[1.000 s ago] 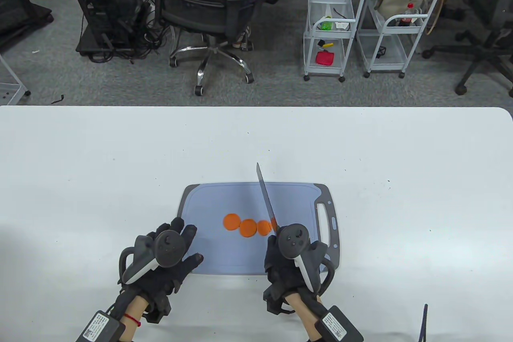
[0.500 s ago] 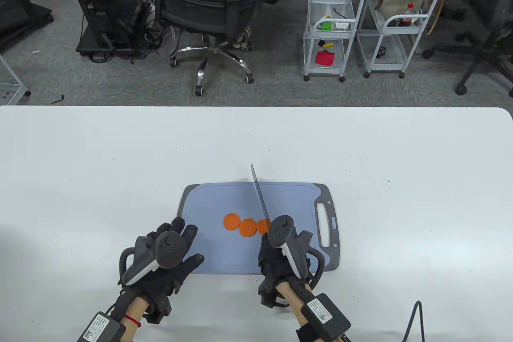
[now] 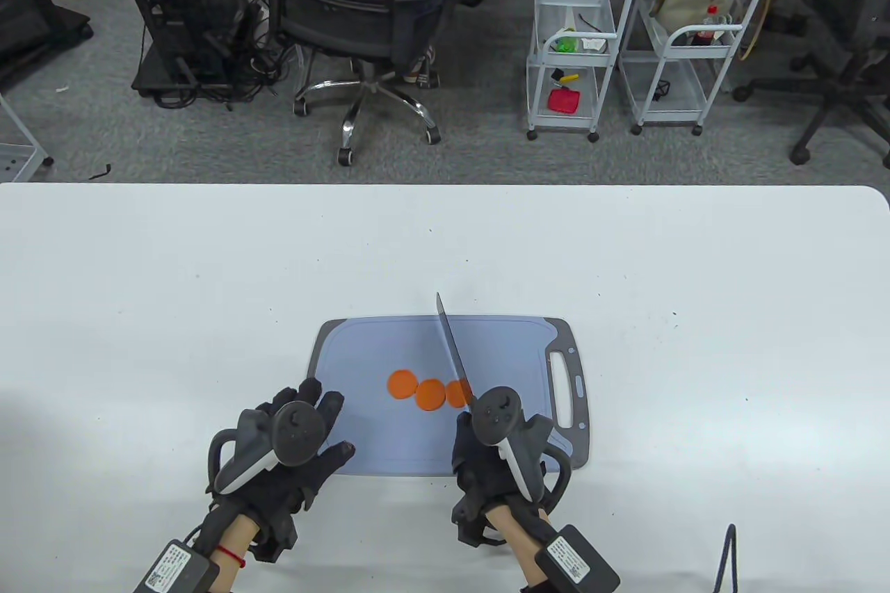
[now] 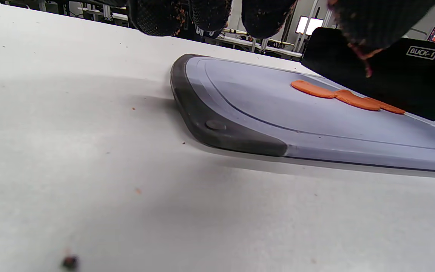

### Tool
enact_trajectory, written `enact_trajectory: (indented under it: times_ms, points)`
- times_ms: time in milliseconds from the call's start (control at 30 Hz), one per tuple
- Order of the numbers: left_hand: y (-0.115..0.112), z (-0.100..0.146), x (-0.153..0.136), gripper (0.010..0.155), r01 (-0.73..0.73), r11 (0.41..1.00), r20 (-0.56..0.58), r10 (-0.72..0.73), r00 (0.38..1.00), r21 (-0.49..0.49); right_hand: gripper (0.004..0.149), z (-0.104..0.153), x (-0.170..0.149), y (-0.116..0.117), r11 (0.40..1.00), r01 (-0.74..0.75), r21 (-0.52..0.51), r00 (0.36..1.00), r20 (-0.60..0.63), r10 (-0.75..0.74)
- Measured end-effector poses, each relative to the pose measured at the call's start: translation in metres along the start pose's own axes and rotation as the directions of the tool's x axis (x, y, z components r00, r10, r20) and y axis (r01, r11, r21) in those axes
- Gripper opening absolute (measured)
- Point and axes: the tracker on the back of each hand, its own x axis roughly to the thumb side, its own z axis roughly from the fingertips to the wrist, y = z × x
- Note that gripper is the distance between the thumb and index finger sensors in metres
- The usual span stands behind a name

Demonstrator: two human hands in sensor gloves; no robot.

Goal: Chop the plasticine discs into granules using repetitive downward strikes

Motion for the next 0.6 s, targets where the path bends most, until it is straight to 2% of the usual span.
enact_trajectory:
  times_ms: [100, 267, 367, 467, 600]
  points:
    - [-0.001, 0.0, 0.001, 0.079, 0.005, 1.0, 0.002, -0.005, 1.0, -0.006, 0.047, -0.006, 0.007, 0.001, 0.997, -0.051, 0.061, 0.998, -0.027, 0.053]
    - [0.0, 0.0, 0.0, 0.079, -0.003, 1.0, 0.002, 0.003, 1.0, -0.002, 0.047, -0.019, 0.007, 0.006, 0.999, 0.016, 0.047, 1.0, -0.027, -0.014]
    - [0.0, 0.0, -0.001, 0.079, 0.003, 1.0, 0.004, -0.003, 1.0, 0.003, 0.048, -0.018, 0.002, 0.006, 0.997, 0.08, 0.019, 0.997, -0.007, -0.08]
    - [-0.001, -0.001, 0.0, 0.079, 0.014, 1.0, 0.005, -0.014, 1.0, -0.009, 0.048, -0.014, 0.001, -0.004, 0.991, 0.126, -0.05, 0.992, 0.006, -0.126]
    - [-0.002, -0.001, 0.0, 0.079, 0.011, 1.0, 0.005, -0.011, 1.0, -0.011, 0.048, -0.004, -0.001, -0.01, 0.994, 0.111, 0.014, 0.994, -0.012, -0.111]
